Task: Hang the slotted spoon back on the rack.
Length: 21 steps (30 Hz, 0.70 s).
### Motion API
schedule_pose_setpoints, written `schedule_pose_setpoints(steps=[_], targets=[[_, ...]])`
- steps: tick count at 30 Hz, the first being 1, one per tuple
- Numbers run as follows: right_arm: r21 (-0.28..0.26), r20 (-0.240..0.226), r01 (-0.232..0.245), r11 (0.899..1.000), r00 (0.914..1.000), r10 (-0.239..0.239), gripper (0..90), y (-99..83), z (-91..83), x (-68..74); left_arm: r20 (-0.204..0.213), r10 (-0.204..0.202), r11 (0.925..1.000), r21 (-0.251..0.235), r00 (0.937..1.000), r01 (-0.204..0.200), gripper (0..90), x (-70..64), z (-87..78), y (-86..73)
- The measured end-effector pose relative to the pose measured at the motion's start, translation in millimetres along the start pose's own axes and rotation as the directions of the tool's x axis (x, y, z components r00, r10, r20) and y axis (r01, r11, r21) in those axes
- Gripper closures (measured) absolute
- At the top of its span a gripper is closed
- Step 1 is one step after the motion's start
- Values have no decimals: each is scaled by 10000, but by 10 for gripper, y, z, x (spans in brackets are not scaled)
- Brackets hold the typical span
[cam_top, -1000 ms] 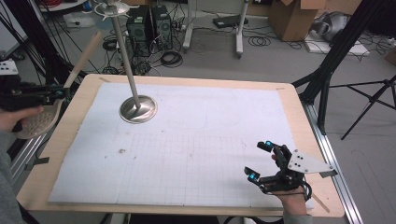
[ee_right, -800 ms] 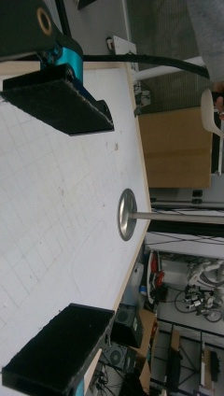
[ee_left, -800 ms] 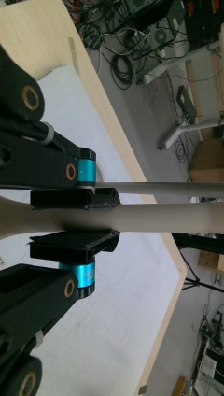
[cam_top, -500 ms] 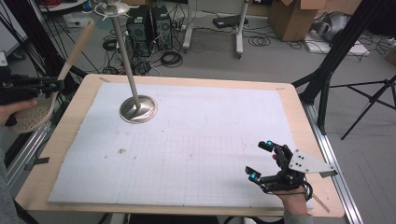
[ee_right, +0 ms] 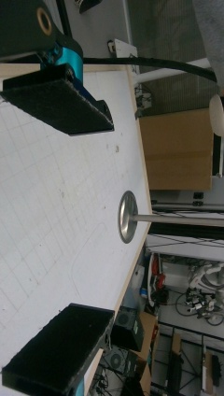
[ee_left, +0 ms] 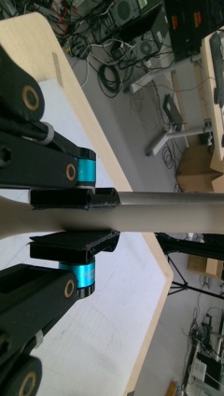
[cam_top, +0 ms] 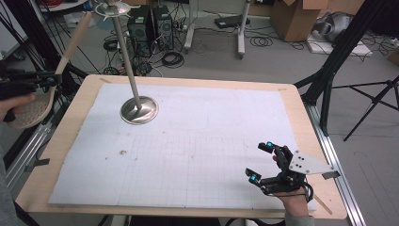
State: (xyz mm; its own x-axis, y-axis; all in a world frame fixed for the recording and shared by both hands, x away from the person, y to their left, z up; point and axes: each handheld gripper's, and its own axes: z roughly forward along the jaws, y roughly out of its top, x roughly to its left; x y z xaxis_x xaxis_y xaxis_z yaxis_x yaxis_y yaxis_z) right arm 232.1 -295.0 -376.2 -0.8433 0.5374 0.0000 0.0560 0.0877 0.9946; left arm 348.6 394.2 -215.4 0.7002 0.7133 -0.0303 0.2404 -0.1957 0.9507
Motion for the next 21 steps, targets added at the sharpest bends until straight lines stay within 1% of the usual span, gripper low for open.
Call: schedule_pose_setpoints(steps=[1, 6, 12, 16, 21], targets=[[23, 35, 41, 10000, 10000, -41, 81, -3, 3, -5, -20, 37, 9999, -103, 10000, -38, 782, 8, -11, 11], [58, 7, -6, 10000, 10000, 6, 81, -7, 5, -4, -73, -22, 10000, -83, 10000, 21, 782, 32, -22, 35], [35, 53, -8, 10000, 10000, 8, 81, -9, -6, -10, -27, -206, 9997, -131, 9998, 205, 781, 67, -7, 43], [37, 74, -32, 10000, 10000, 32, 81, -9, -17, -13, -135, -308, 9995, -8, 9994, 308, 781, 99, 12, 31], [24, 117, -36, 10000, 9999, 36, 81, -14, -34, -23, -151, -444, 9989, -145, 9989, 442, 782, 124, 23, 21]])
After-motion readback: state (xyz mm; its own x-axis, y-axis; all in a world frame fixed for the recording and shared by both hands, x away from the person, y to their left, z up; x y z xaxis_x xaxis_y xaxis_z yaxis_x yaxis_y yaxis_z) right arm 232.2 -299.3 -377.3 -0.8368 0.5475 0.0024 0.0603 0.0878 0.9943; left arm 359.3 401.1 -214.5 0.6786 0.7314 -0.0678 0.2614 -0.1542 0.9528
